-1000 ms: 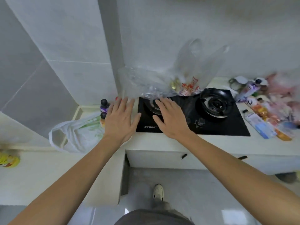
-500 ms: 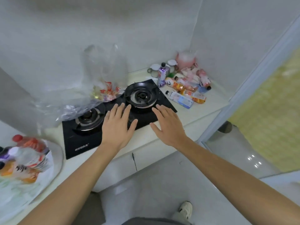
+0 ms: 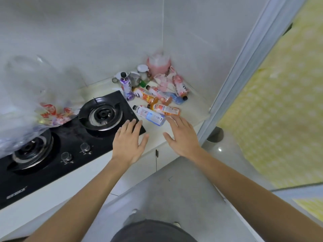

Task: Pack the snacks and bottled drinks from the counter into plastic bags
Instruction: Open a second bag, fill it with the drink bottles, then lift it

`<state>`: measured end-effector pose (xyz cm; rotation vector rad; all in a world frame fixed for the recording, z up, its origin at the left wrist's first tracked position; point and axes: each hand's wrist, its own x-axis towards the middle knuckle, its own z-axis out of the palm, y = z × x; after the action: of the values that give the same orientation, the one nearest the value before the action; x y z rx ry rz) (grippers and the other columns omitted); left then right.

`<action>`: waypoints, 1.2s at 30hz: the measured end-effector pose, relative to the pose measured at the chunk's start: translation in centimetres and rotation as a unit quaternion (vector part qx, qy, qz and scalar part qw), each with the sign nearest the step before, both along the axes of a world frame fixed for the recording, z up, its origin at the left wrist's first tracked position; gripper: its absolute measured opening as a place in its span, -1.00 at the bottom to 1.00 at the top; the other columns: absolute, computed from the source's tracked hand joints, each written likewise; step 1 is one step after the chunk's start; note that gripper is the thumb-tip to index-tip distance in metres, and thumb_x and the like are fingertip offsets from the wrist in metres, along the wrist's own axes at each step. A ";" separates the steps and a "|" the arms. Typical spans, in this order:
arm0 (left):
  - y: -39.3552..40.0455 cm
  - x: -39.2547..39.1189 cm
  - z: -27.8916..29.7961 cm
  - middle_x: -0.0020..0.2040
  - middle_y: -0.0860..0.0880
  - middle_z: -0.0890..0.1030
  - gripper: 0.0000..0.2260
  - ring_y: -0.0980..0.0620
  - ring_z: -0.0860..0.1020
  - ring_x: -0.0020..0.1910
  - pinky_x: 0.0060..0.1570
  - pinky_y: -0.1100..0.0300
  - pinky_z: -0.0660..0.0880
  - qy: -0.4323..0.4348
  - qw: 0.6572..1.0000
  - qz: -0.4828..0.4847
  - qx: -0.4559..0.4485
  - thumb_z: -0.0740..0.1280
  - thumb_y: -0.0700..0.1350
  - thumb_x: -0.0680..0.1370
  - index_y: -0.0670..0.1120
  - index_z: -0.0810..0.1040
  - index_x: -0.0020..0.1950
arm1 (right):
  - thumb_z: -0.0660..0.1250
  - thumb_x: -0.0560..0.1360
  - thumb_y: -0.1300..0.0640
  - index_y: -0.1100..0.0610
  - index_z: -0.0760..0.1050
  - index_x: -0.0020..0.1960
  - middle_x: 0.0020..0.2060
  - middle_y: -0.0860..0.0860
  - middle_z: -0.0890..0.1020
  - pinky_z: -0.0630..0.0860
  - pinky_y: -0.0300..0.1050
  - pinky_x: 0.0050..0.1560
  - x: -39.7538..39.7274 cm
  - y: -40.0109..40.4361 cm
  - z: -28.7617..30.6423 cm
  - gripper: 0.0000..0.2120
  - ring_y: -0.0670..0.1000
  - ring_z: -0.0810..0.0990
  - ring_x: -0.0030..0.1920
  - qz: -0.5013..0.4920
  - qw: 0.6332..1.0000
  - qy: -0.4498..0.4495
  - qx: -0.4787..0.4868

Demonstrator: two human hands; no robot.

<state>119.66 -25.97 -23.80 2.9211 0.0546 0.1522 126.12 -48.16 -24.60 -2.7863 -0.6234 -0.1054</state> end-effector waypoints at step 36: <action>-5.2 34.6 -13.4 0.64 -0.03 0.18 -0.38 -0.13 0.05 0.65 0.45 -0.13 0.37 0.260 0.960 -0.076 0.077 0.37 -0.18 0.57 0.05 0.27 0.61 | 0.56 0.40 0.17 0.01 0.50 0.44 0.49 -0.04 0.46 0.55 0.00 0.19 41.8 -5.9 -10.5 -0.37 0.23 0.46 0.43 0.212 0.919 -0.014 -0.332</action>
<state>154.23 -31.20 -37.20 3.0154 -0.1037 -0.6646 167.89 -54.04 -35.06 -3.1759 -1.4916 0.1944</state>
